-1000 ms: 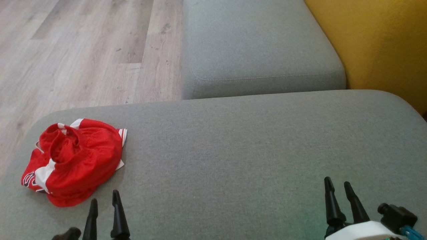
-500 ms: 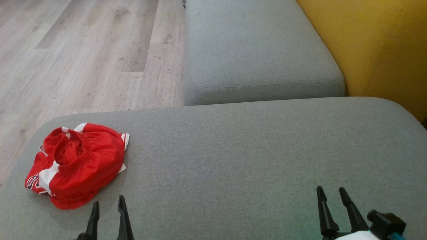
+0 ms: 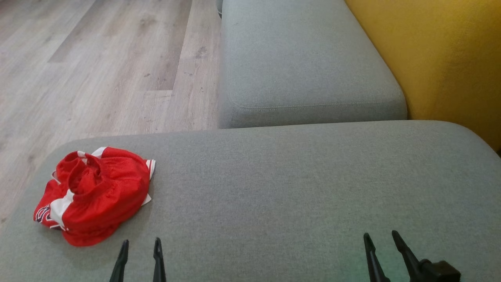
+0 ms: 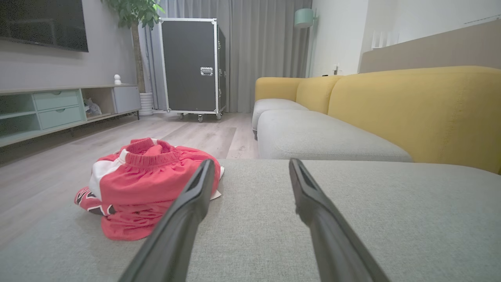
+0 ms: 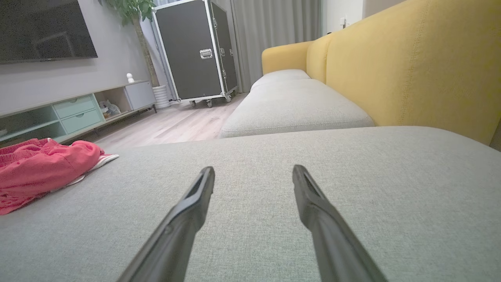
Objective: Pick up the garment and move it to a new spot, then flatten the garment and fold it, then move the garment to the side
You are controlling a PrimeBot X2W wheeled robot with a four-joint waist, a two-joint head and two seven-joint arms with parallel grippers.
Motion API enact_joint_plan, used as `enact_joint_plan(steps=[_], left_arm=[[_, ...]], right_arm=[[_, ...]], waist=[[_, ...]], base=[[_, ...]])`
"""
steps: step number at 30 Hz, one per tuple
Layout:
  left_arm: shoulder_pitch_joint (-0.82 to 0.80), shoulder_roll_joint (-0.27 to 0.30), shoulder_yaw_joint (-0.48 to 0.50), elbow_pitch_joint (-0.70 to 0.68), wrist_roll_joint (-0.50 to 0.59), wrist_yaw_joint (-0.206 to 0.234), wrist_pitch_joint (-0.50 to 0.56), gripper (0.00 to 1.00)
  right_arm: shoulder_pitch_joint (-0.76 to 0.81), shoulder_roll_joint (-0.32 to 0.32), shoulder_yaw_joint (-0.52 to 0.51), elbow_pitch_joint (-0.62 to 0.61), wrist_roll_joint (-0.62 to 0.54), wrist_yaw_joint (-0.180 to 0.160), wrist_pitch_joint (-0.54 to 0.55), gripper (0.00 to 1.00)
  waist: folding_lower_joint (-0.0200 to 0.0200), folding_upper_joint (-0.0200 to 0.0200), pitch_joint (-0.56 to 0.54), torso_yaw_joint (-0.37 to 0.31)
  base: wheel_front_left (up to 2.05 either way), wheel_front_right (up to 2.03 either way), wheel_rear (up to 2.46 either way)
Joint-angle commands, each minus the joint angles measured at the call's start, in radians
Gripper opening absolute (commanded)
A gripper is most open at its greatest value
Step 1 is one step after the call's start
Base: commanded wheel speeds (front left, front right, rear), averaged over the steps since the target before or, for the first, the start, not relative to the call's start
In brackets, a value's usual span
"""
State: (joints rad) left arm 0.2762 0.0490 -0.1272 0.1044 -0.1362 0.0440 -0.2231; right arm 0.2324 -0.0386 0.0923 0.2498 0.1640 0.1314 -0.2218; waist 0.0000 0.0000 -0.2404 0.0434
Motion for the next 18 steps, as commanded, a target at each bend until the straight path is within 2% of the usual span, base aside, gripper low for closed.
enact_joint_plan(steps=[1, 7, 18], left_arm=[[-0.034, 0.001, 0.019, -0.038, 0.048, 0.006, -0.022, 1.0], [-0.019, 0.002, 0.01, -0.024, 0.115, 0.009, -0.039, 1.0], [-0.021, 0.002, 0.015, 0.012, 0.109, 0.008, -0.039, 1.0]], right_arm=[[-0.033, -0.011, 0.028, -0.026, -0.047, -0.001, -0.023, 1.0], [-0.024, -0.012, 0.026, -0.012, -0.114, -0.001, -0.04, 1.0], [-0.027, -0.012, 0.011, 0.011, -0.111, -0.001, -0.04, 1.0]], waist=[[0.0, 0.0, -0.005, 0.002], [0.0, 0.0, -0.017, 0.004], [0.0, 0.0, -0.02, -0.001]], base=[[0.0, 0.0, 0.0], [0.0, 0.0, 0.0], [0.0, 0.0, 0.0]])
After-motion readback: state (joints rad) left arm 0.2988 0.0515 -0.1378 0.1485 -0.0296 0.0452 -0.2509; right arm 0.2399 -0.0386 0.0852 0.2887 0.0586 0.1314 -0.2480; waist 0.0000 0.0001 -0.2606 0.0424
